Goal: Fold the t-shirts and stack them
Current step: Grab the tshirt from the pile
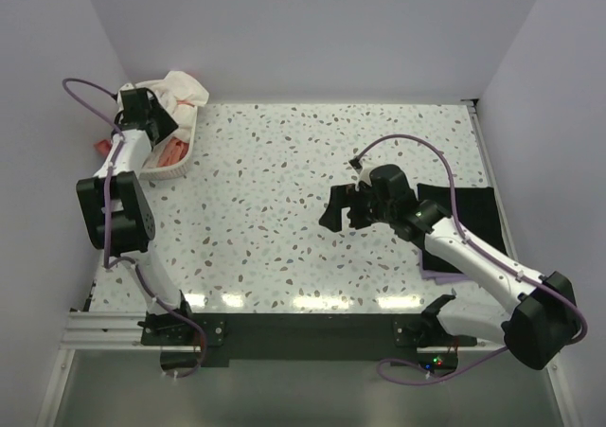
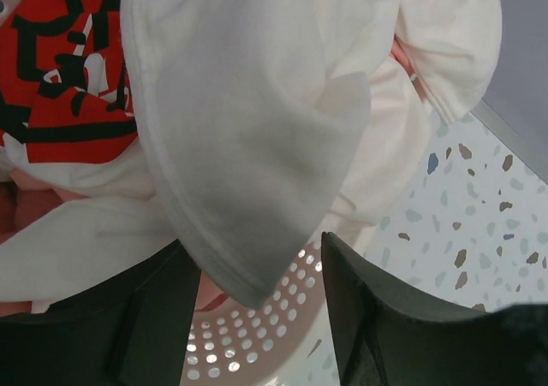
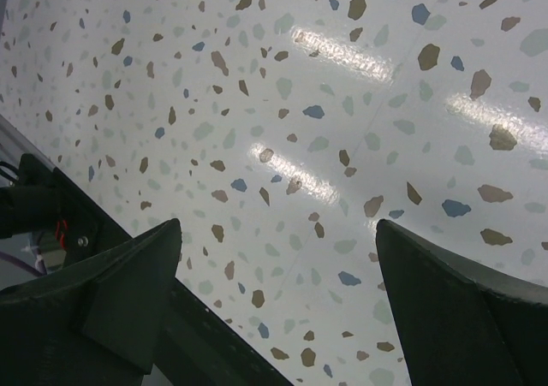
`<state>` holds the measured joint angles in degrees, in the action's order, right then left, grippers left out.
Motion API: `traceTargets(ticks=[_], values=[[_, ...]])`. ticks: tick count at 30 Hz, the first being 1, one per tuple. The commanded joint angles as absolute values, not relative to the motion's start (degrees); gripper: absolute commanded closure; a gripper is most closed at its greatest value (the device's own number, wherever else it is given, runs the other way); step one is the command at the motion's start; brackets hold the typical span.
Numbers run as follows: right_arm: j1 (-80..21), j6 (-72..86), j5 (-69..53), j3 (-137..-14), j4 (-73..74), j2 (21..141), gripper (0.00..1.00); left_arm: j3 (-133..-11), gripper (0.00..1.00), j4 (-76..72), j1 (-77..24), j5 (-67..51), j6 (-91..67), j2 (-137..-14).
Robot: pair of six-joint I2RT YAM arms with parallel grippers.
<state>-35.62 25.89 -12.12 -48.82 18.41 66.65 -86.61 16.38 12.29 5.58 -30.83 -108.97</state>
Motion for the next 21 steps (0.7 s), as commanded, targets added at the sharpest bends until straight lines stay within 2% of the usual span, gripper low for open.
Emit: traceTargets(ticks=[1,4,5,7,8,11,21], values=[[-35.68,25.49,-13.97,-48.87,16.08,66.88,0.01,-91.14,0.4,10.55,13.71,4.92,-30.06,-109.86],[-35.68,25.49,-13.8,-48.52,15.73,66.53,0.01,-93.16,0.54,10.11,14.41,4.22,-30.24,-110.65],[-35.77,25.4,-13.62,-48.43,15.73,66.45,0.01,-94.73,0.63,10.19,14.41,4.04,-30.06,-110.83],[-35.68,25.4,-13.36,-48.34,15.56,66.44,0.01,-96.58,0.74,10.9,14.59,3.69,-29.71,-111.27],[-35.68,25.4,-13.36,-48.34,15.47,66.53,0.01,-98.42,0.84,11.25,14.59,3.6,-29.27,-111.79],[-35.77,25.49,-13.36,-48.43,15.38,66.71,0.01,-102.12,1.0,13.53,14.68,2.99,-28.39,-112.76],[-35.6,26.1,-12.31,-50.36,14.59,67.24,0.01,-111.35,1.0,14.59,14.77,-3.32,-27.77,-104.33]])
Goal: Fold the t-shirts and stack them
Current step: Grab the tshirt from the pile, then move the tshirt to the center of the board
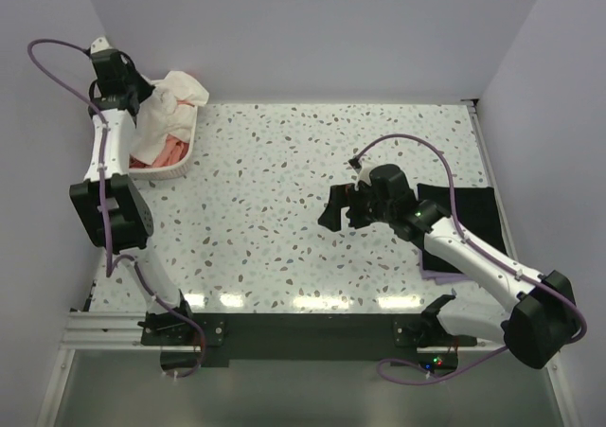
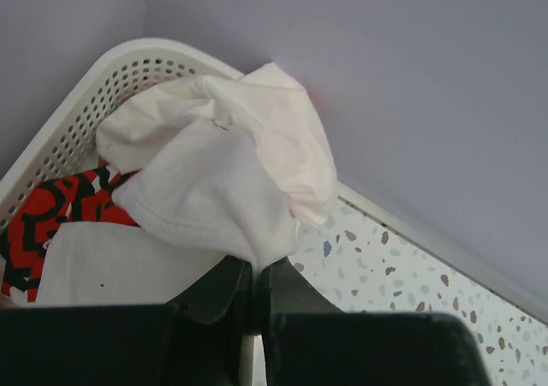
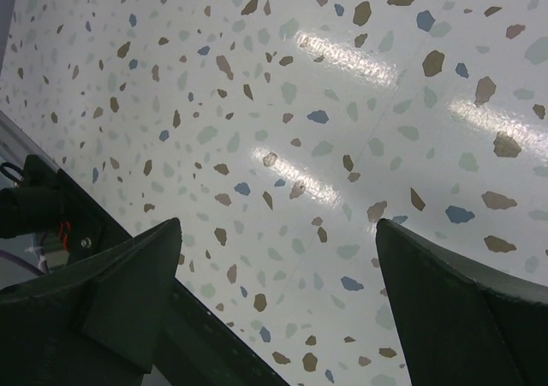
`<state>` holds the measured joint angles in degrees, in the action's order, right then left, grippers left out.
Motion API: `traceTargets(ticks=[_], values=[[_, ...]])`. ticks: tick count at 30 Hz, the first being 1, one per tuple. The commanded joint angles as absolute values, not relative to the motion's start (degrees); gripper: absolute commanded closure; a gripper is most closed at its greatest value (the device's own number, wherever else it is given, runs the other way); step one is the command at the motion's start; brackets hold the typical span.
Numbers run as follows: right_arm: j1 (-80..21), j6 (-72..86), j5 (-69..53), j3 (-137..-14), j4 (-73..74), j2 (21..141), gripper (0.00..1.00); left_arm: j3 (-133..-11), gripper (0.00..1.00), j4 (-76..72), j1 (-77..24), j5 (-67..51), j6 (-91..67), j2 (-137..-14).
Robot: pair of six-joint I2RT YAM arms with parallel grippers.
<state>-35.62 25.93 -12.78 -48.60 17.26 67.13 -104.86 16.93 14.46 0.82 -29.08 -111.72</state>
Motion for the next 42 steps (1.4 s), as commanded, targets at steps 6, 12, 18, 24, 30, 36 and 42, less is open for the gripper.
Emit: traceTargets(ticks=[6,12,18,24,30,36,42], values=[[-35.68,26.19,-10.99,-52.38,14.68,68.11,0.01,-116.54,1.0,9.94,14.59,-11.94,-30.14,-97.3],[-35.68,25.66,-8.88,-54.4,15.99,68.38,0.01,-119.53,1.0,3.09,12.93,-20.3,-33.31,-89.75],[-35.6,25.22,-7.3,-55.55,16.79,68.38,0.01,-117.09,1.0,0.88,3.27,-20.75,-30.59,-83.69],[-35.68,26.01,-6.59,-54.67,17.31,67.5,0.01,-94.28,1.0,-7.55,-7.98,-16.89,-32.35,-77.53],[-35.68,27.07,-4.66,-51.95,17.93,66.36,0.01,-79.57,1.0,-13.88,-23.18,-11.43,-33.22,-84.08],[-35.68,28.91,-3.6,-49.05,17.93,66.71,0.01,-83.64,0.94,-15.04,-33.74,-11.95,-34.8,-102.34],[-35.6,30.59,-0.19,-46.32,17.32,67.23,0.02,-97.97,0.87,-8.97,-37.18,-17.22,-35.6,-117.57]])
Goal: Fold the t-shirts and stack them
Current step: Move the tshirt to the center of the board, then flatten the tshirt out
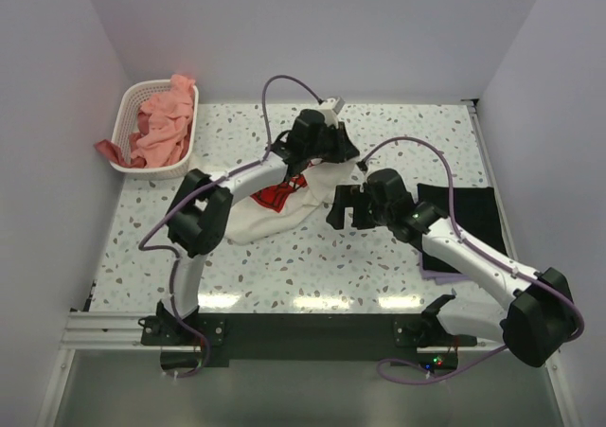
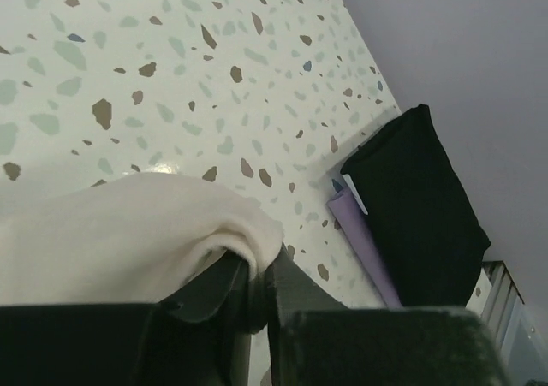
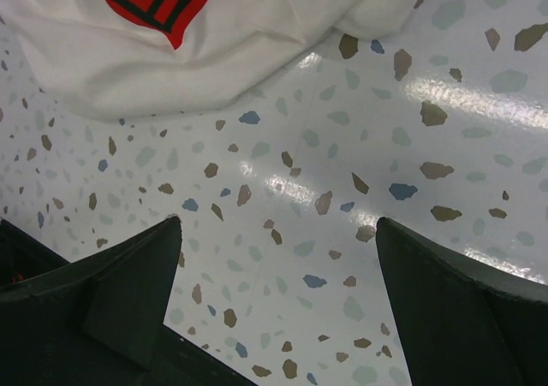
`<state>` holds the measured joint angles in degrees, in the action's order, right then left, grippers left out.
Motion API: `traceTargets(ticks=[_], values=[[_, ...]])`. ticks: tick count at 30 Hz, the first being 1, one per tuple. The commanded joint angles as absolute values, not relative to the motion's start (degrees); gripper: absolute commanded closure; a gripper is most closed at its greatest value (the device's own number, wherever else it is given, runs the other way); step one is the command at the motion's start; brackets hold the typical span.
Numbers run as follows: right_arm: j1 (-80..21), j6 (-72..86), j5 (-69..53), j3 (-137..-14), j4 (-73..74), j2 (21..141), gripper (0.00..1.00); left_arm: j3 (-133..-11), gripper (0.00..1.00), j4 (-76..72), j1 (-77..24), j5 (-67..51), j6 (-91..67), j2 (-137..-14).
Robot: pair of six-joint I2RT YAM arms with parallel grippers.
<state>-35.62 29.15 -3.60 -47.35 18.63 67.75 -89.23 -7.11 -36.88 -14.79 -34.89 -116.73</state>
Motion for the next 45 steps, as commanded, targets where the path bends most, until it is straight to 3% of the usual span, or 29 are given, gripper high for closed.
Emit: traceTargets(ticks=[1,7,10,14,20,24,32,39,42,45], values=[[-35.68,31.28,1.04,-46.23,17.4,67.5,0.02,-98.87,0.79,-8.62,-37.18,-18.01,-35.51,-118.47],[-35.16,30.77,5.62,-46.84,12.84,71.18,0.06,-98.27,0.43,-5.28,-36.57,-16.36,-32.08,-114.97],[-34.02,29.89,5.11,-49.65,10.65,75.84,0.13,-94.76,0.35,-3.18,-34.12,-13.98,-32.6,-109.79],[-32.7,30.15,2.12,-55.0,9.06,82.17,0.3,-87.56,0.37,3.51,-29.63,-6.53,-36.03,-101.45],[-32.87,29.53,0.79,-63.78,7.29,92.71,0.35,-68.93,0.39,7.99,-24.09,2.89,-37.88,-83.96],[-33.66,28.83,1.84,-69.77,9.4,99.3,0.37,-57.69,0.39,9.4,-19.52,1.06,-38.5,-74.03],[-34.19,28.39,5.89,-72.86,12.83,105.2,0.39,-48.26,0.38,16.17,-14.77,0.96,-36.12,-61.37],[-35.07,28.12,7.21,-74.62,14.41,107.93,0.4,-40.97,0.35,20.56,-14.68,8.08,-40.6,-54.94],[-35.07,28.04,8.08,-74.97,15.03,108.19,0.48,-38.33,0.34,21.88,-14.59,9.23,-42.44,-52.91],[-35.07,27.86,8.88,-75.5,15.91,107.41,0.66,-36.3,0.34,22.67,-14.5,9.67,-43.94,-51.86]])
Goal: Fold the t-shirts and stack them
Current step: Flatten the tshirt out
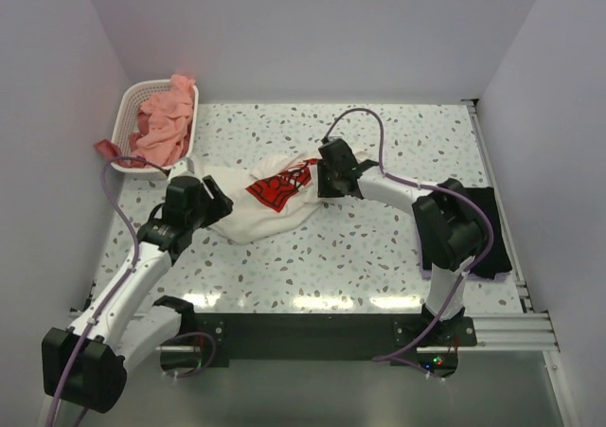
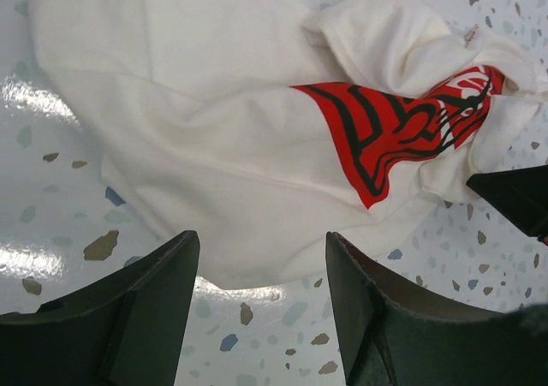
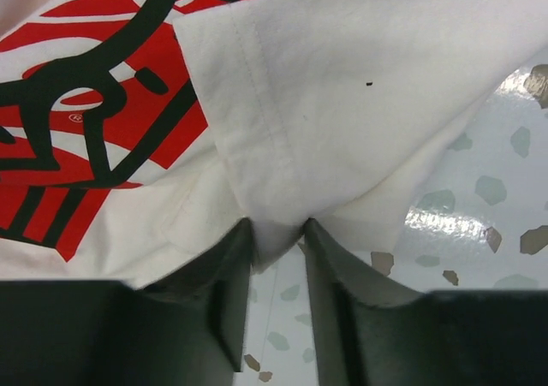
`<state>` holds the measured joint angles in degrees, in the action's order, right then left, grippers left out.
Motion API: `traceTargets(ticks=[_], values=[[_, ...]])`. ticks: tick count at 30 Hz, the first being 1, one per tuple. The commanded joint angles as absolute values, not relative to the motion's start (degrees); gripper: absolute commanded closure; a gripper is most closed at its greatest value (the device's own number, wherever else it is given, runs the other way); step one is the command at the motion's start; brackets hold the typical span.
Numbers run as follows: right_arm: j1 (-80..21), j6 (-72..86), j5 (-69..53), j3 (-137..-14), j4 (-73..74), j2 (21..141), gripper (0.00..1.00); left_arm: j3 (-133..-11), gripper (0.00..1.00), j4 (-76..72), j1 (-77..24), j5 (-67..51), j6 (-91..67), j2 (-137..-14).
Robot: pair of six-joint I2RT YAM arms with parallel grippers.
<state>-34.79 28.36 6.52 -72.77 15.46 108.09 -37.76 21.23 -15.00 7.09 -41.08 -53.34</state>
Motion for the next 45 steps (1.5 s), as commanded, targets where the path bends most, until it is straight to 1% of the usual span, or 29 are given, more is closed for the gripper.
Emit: traceTargets(ticks=[1,3,4,5,7,9,11,13,14,17,19,22,25,26,28,29,31,32,33,34,41,45], values=[[-35.07,27.77,8.96,-75.93,16.43,106.71,0.75,-35.69,0.35,23.2,-14.5,9.93,-44.38,-51.68],[-35.07,27.42,9.14,-76.55,17.22,105.74,0.84,-34.02,0.38,24.08,-14.5,10.54,-45.87,-51.24],[-34.98,27.25,9.05,-77.42,18.53,105.21,0.92,-33.32,0.39,24.34,-14.5,10.89,-46.23,-50.89],[-34.98,27.07,9.14,-77.78,18.89,103.9,0.95,-32.09,0.43,24.61,-14.5,11.16,-47.19,-50.37],[-34.98,26.46,10.02,-78.92,20.21,102.4,1.0,-30.77,0.46,24.44,-14.59,11.51,-47.81,-49.75],[-34.89,25.84,10.89,-79.54,20.91,100.12,1.0,-29.18,0.48,23.3,-14.59,11.43,-48.16,-49.48],[-34.54,25.23,12.21,-80.59,22.41,97.84,1.0,-28.13,0.48,22.33,-14.59,11.34,-48.08,-50.53],[-34.02,24.96,12.83,-81.3,23.46,96.25,1.0,-27.6,0.44,19.79,-14.5,10.64,-47.55,-52.37],[-33.75,24.96,12.92,-81.39,23.73,95.37,1.0,-27.6,0.38,18.64,-14.5,10.29,-46.85,-52.99],[-32.18,24.79,12.92,-81.47,24.52,92.21,1.0,-28.03,0.32,12.49,-14.5,8.7,-45.62,-56.07],[-31.38,24.79,12.92,-81.39,25.05,89.92,1.0,-29.78,0.31,10.2,-14.5,8.79,-45.18,-59.83],[-29.36,24.7,12.57,-81.56,26.01,87.11,1.0,-32.51,0.32,8.62,-14.59,9.66,-44.65,-65.8],[-26.46,24.79,11.43,-81.47,26.54,84.04,1.0,-34.79,0.44,6.86,-14.5,9.84,-44.12,-70.82],[-25.67,24.79,11.25,-81.56,26.54,83.41,1.0,-35.33,0.52,6.42,-14.5,9.84,-43.95,-71.8],[-23.65,24.87,10.81,-82.35,27.33,82.27,1.0,-37.34,0.63,5.71,-14.5,10.45,-43.86,-74.43],[-23.21,24.87,10.81,-82.7,27.51,81.31,1.0,-38.31,0.75,5.89,-14.59,10.46,-43.86,-75.05],[-22.06,24.7,11.07,-83.84,28.39,80.51,1.0,-40.94,0.85,6.5,-14.5,10.98,-43.59,-76.28],[-21.54,24.7,10.99,-84.28,28.65,79.81,1.0,-41.91,0.94,7.2,-14.5,11.25,-43.68,-76.46],[-21.1,24.52,10.99,-84.64,29.0,79.46,1.0,-42.88,0.98,7.9,-14.41,11.42,-43.68,-76.55],[-20.83,24.43,11.07,-85.51,29.44,79.11,1.0,-45.5,1.0,8.95,-14.41,11.77,-43.59,-76.73],[-17.5,23.73,13.62,-89.2,31.81,74.36,1.0,-58.08,1.0,20.55,-14.06,15.38,-40.52,-73.48],[-16.0,23.29,15.38,-93.94,33.22,72.25,1.0,-64.92,1.0,22.49,-13.36,13.98,-38.5,-69.44]])
